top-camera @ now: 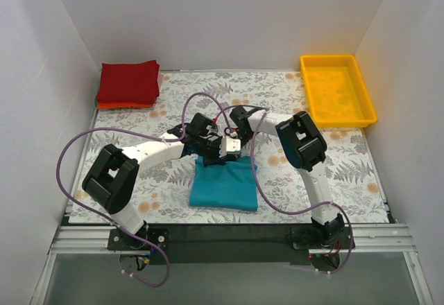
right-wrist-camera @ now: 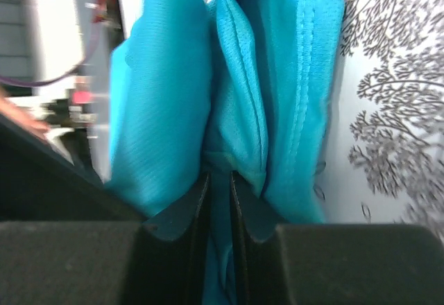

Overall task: Fold and stack the t-shirts
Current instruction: Fold the tshirt

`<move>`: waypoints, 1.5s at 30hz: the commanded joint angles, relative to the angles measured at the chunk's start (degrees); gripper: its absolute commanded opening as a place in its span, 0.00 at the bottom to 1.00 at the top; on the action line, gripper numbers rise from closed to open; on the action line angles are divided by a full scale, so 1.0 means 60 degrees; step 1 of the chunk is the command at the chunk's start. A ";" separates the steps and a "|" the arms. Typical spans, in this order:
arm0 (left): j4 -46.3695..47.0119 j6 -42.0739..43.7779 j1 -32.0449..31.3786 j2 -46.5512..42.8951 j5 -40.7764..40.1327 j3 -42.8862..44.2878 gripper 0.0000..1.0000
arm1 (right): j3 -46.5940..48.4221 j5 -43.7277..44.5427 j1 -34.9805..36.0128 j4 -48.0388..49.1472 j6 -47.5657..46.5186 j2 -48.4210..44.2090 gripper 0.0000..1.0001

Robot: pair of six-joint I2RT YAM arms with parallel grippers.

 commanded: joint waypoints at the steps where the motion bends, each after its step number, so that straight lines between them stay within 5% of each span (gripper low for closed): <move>1: 0.0166 0.0137 -0.0031 -0.0795 0.0175 -0.0290 0.00 | 0.0223 0.1341 0.0018 -0.0079 -0.0421 -0.1224 0.24; 8: 0.0078 -0.0053 -0.0207 -0.1104 0.0322 -0.0481 0.00 | 0.0766 0.1460 0.0033 -0.0928 -0.1079 -0.1432 0.24; 19: 0.0048 0.0210 -0.0251 -0.1441 0.0088 -0.0496 0.00 | 0.0869 0.0699 0.0033 -0.1749 -0.2193 0.0502 0.17; 33: 0.1674 0.0591 0.0202 -0.0959 -0.0659 -0.0627 0.00 | 0.0399 0.0581 0.0047 -0.1793 -0.2589 0.0518 0.16; 41: 0.2158 0.0621 0.0291 -0.1031 -0.0630 -0.1227 0.00 | 0.1101 0.1649 0.0003 -0.1808 -0.2252 0.0123 0.18; 45: 0.2597 0.0679 0.0291 -0.1207 -0.0806 -0.1680 0.00 | 0.1934 0.2847 0.0018 -0.1851 -0.2077 -0.0185 0.28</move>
